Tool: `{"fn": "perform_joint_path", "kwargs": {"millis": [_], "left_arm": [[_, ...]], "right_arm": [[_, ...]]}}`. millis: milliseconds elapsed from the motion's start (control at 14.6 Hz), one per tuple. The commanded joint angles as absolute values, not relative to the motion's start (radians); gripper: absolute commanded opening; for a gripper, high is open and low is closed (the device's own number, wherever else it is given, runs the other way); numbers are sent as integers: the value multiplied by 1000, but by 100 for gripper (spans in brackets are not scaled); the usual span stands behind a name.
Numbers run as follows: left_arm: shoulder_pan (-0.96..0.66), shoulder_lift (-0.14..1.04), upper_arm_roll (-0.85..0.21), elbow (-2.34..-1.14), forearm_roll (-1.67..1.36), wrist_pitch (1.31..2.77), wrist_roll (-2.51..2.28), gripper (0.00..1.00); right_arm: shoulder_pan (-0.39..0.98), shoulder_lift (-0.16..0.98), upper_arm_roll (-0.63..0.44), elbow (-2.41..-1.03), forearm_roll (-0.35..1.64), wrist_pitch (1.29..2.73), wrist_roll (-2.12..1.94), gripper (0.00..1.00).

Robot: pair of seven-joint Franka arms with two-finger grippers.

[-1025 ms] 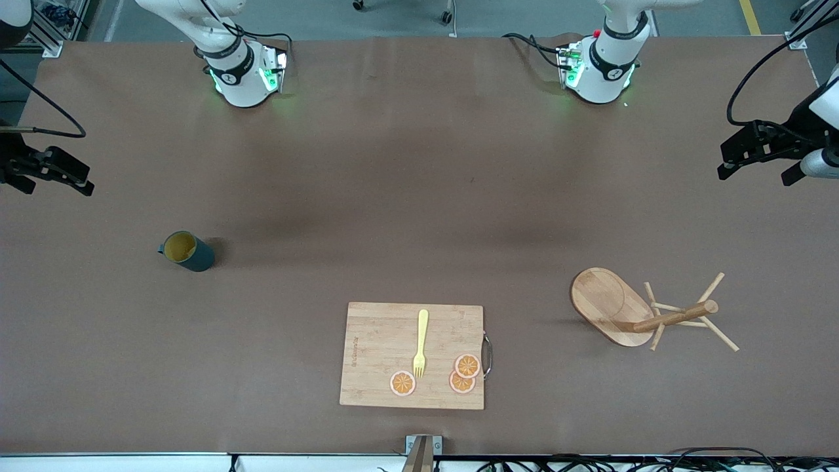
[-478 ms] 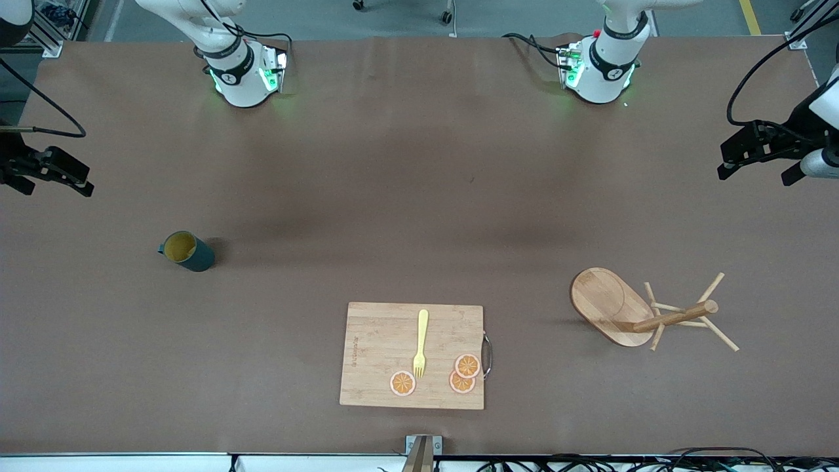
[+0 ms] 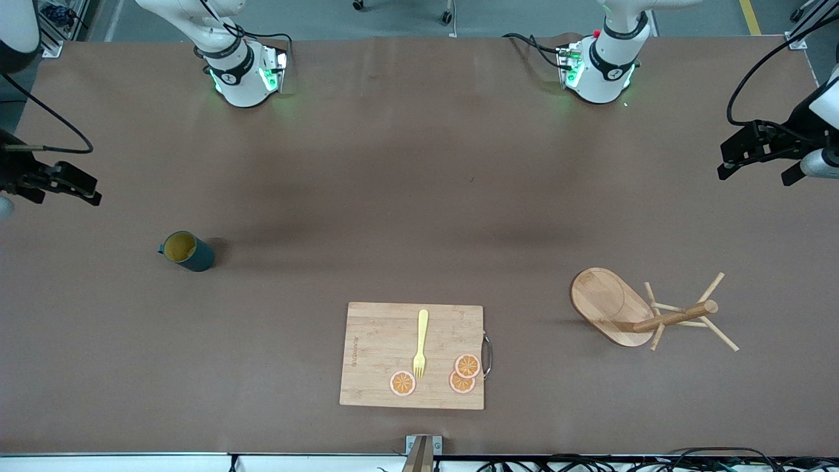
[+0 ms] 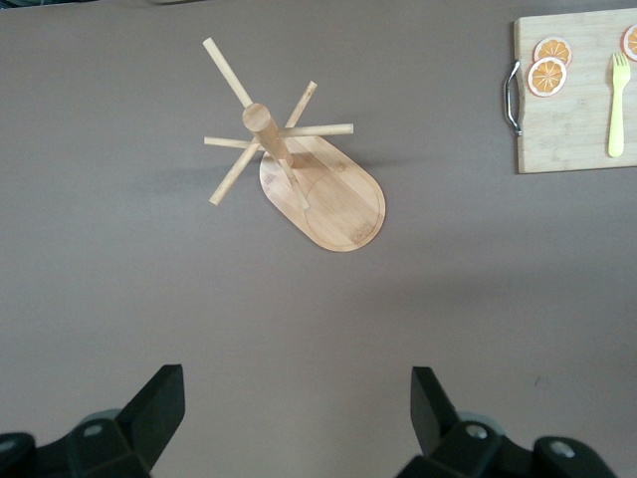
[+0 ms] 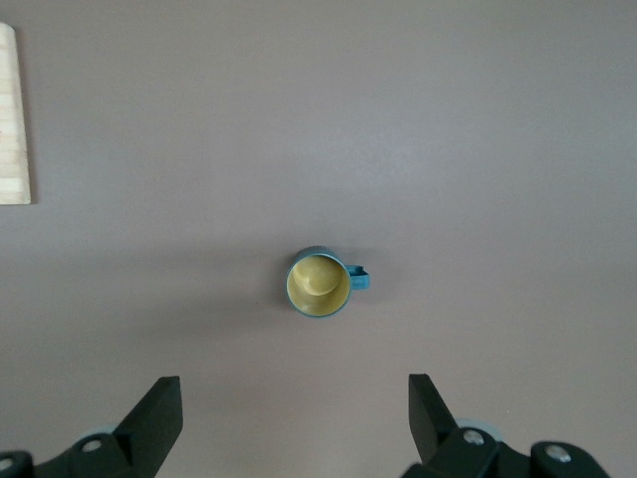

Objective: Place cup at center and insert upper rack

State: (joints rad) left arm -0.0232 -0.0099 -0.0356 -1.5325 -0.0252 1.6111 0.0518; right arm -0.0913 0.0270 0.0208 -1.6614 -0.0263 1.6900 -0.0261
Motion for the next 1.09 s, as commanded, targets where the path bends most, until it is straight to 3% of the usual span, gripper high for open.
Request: {"fn": "perform_joint_path", "kwargs": {"millis": [0, 1025], "left_arm": [[-18, -21, -40, -1534, -23, 1614, 61, 100], [-18, -20, -40, -1534, -23, 1614, 61, 100]], "right_arm": [[-98, 98, 28, -1649, -37, 1697, -23, 100], [-61, 449, 31, -1658, -54, 1779, -20, 100]]}}
